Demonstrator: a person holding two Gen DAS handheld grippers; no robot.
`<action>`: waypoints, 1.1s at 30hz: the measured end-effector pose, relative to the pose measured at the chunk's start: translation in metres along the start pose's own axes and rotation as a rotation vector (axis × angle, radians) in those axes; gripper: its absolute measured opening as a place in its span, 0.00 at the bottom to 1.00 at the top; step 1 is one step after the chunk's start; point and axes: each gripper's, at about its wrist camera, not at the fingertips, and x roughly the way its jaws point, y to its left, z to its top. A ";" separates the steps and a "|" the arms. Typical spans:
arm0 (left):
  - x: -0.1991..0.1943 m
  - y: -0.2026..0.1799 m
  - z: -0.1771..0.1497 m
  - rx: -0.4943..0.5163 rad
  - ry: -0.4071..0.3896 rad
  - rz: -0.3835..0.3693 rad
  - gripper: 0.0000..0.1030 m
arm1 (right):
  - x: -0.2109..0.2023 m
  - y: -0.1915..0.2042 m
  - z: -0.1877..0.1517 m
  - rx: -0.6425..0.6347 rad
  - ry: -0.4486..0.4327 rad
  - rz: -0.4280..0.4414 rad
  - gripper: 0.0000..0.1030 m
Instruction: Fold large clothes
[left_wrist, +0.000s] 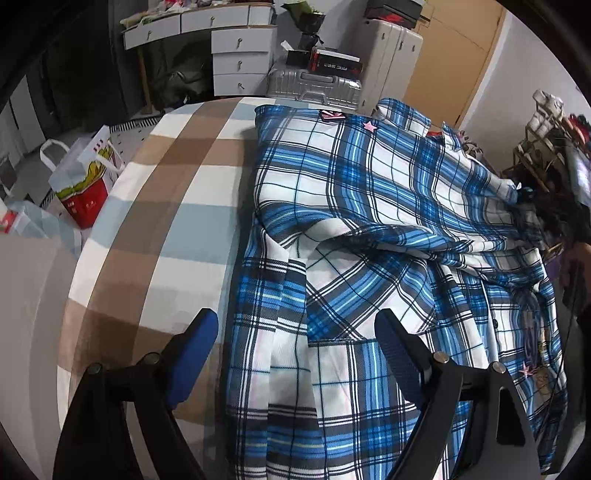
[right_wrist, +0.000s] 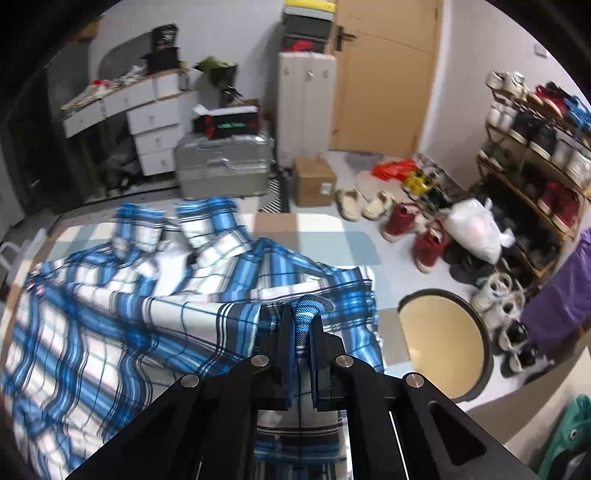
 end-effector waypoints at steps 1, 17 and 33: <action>0.000 -0.001 0.000 0.007 -0.002 0.006 0.81 | 0.014 0.002 -0.001 -0.016 0.045 -0.035 0.07; 0.023 -0.035 0.062 0.125 -0.109 -0.219 0.81 | -0.052 0.013 0.007 -0.018 -0.055 0.092 0.59; 0.057 0.056 0.050 -0.221 0.055 -0.473 0.81 | -0.017 0.285 0.028 -0.310 0.112 0.572 0.72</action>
